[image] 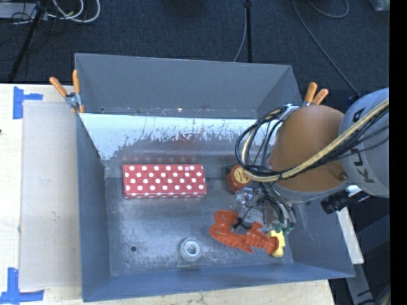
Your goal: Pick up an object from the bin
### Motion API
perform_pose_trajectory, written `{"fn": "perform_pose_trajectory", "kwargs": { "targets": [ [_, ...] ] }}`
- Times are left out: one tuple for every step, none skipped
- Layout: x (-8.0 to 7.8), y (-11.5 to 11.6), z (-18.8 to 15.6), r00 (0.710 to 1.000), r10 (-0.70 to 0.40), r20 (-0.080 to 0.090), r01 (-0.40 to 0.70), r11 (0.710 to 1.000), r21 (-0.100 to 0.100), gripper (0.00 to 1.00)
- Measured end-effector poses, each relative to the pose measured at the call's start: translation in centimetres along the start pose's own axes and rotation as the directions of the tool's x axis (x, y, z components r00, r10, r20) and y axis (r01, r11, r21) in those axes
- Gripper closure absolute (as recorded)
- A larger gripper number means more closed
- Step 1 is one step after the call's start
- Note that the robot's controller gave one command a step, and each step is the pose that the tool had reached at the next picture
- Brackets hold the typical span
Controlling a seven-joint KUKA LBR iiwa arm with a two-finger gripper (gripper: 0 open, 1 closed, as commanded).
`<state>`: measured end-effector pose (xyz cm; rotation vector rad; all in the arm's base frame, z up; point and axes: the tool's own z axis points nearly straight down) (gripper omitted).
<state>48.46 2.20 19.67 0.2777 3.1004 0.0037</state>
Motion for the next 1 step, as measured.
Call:
{"fn": "perform_pose_trajectory", "kwargs": {
  "targets": [
    [0.01, 0.01, 0.0, 1.0, -0.001, 0.0, 0.001, 1.0, 0.0, 1.0]
  ]
}}
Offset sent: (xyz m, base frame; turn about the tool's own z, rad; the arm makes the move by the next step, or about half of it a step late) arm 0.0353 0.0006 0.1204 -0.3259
